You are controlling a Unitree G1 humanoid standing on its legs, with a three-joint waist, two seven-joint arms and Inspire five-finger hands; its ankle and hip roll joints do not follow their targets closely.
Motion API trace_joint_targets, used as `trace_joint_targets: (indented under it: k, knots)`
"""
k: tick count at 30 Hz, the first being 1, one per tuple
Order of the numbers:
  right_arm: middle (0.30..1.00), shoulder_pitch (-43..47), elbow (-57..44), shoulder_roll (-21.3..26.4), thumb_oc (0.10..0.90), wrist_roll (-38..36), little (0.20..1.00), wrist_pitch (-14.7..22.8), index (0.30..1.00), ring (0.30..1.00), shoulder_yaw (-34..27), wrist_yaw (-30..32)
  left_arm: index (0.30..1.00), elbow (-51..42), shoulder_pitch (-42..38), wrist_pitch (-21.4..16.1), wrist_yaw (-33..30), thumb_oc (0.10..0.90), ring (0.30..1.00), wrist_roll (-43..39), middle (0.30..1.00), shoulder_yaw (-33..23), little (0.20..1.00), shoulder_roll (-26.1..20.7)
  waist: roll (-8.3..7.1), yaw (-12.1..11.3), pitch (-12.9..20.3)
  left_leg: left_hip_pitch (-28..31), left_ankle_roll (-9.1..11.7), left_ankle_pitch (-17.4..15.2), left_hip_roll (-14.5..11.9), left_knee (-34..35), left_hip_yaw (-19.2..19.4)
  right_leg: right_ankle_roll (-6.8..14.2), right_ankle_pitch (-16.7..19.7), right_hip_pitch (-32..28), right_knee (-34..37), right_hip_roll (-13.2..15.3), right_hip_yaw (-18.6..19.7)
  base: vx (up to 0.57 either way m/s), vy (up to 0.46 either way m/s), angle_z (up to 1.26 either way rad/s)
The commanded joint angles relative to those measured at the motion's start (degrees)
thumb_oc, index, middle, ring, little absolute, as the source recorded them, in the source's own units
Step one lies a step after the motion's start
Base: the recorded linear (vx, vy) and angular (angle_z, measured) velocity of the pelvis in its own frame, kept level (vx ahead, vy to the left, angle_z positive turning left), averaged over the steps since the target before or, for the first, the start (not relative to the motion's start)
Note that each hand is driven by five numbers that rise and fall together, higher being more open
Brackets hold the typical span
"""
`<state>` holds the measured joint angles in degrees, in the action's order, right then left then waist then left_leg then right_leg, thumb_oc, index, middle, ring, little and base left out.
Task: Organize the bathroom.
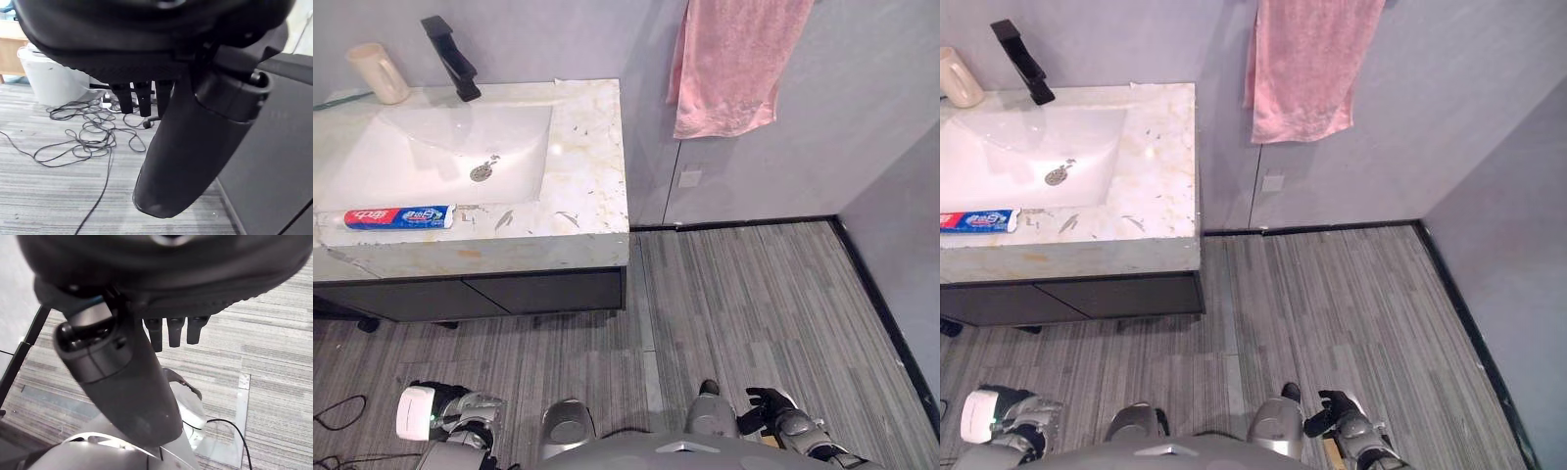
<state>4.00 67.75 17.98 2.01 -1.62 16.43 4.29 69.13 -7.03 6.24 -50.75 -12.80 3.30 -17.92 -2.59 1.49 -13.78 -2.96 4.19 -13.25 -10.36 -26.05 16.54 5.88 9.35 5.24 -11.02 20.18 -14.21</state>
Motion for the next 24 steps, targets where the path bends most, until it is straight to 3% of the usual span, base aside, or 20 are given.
trace_joint_targets:
  k: [1,3,4,7,15,17,18,19,20,21,24]
  knots:
    - [0.9,2.8,-5.1,1.7,0.8,0.9,0.9,2.7,0.9,0.9,2.0,-0.6,0.9,-1.9,2.1,-1.2,-5.9,0.8,0.9,0.3,0.9,-1.8,0.9,-4.0,2.18,-0.2,0.5,3.2,-2.0,5.0,-0.3,9.8,-2.8,3.7,-10.8,0.9,-8.0,-6.6,2.1,0.03,0.018,-0.84]
    - [0.9,2.6,-5.7,1.9,0.8,0.0,0.9,2.6,0.9,0.9,2.4,-0.6,0.9,-2.1,2.2,-1.2,-6.3,0.8,0.9,-0.5,0.9,-1.8,0.9,-4.0,1.73,0.2,0.8,2.9,-1.9,5.4,1.0,10.6,-4.4,3.1,-11.5,1.1,-6.8,-9.8,2.9,0.01,-0.037,-0.26]
    - [0.9,2.9,-5.1,1.9,0.8,-0.5,0.9,3.2,0.9,0.9,2.5,-0.6,0.9,-2.0,1.9,-1.9,-7.1,0.8,0.9,-2.4,0.9,-2.3,0.9,-3.8,1.1,-0.4,0.9,2.2,-1.7,6.3,2.2,11.6,-5.2,1.3,-12.6,-0.7,-3.1,-10.7,-1.3,-0.02,-0.087,0.53]
    - [0.9,3.0,-3.3,2.0,0.8,0.1,0.9,3.3,0.9,0.9,3.0,-0.4,0.9,-0.5,1.7,-4.1,-6.9,0.8,0.9,-5.6,0.9,-4.2,0.9,-2.3,1.13,-0.2,1.3,2.4,-1.0,8.8,2.7,14.0,-6.9,-0.6,-12.8,-2.5,1.8,-13.3,-0.6,0.0,-0.047,0.27]
    - [0.9,0.2,-2.9,2.0,0.8,-1.0,0.9,3.3,0.9,0.9,1.9,0.0,0.9,2.9,1.6,-4.0,-7.9,0.8,0.9,-5.3,0.9,-4.8,0.9,-1.1,1.36,1.5,3.7,3.3,-0.8,9.8,1.1,16.6,-3.9,-1.1,-13.8,-4.3,3.7,-13.6,-0.5,0.04,0.006,0.01]
    - [0.9,0.0,-2.8,1.8,0.8,-1.4,0.9,3.1,0.9,0.9,1.8,-0.5,0.9,3.4,2.0,-4.8,-8.0,0.8,0.9,-6.1,0.9,-5.8,0.9,-1.3,1.42,1.7,3.9,3.1,0.0,10.9,0.1,13.9,-3.6,-1.9,-14.7,-5.0,3.6,-14.1,0.1,0.03,-0.028,-0.01]
    - [0.9,0.0,-3.0,1.8,0.8,-1.8,0.9,2.7,0.9,0.9,2.0,-0.6,0.9,3.4,2.1,-5.6,-8.1,0.8,0.9,-6.9,0.9,-6.1,0.9,-1.3,1.23,1.5,3.8,0.9,0.7,13.4,-0.4,9.3,-5.4,-2.7,-15.0,-5.4,3.8,-14.8,1.1,0.0,0.0,0.0]
    - [0.9,0.2,-3.2,1.8,0.8,-1.3,0.9,2.6,0.9,0.9,2.4,-0.9,0.9,3.3,2.6,-6.7,-7.9,0.8,0.9,-8.0,0.9,-6.3,0.9,-1.2,0.75,0.9,3.5,-3.2,0.7,15.5,-0.1,1.9,-9.9,-3.7,-15.1,-5.4,3.6,-15.3,2.7,-0.01,0.001,0.1]
    - [0.9,0.3,-3.3,1.9,0.8,-1.0,0.9,2.2,0.9,0.9,2.8,-1.3,0.9,3.2,3.0,-7.3,-7.7,0.8,0.9,-7.9,0.9,-6.5,0.9,-1.1,0.43,0.3,2.9,-5.2,0.2,16.0,0.5,-2.1,-12.9,-4.1,-15.1,-5.7,3.1,-15.3,3.5,0.01,0.063,0.1]
    - [0.9,0.3,-3.4,1.7,0.8,-1.4,0.9,2.0,0.9,0.9,3.5,-1.3,0.9,2.6,3.4,-7.1,-7.8,0.8,0.9,-7.4,0.9,-6.8,0.9,-1.1,0.15,-0.2,2.4,-5.8,-0.8,15.4,0.8,-3.0,-15.2,-4.3,-15.2,-5.8,2.2,-15.3,4.8,0.05,0.128,-0.02]
    - [0.9,0.3,-3.3,1.6,0.8,-2.2,0.9,2.0,0.9,0.9,3.3,-1.0,0.9,2.2,3.1,-5.7,-7.9,0.8,0.9,-7.5,0.9,-6.4,0.9,-1.0,0.53,0.5,2.8,-2.0,-1.0,16.5,-2.5,4.9,-14.2,-3.9,-15.8,-5.6,1.5,-15.4,5.6,0.1,0.242,-0.74]
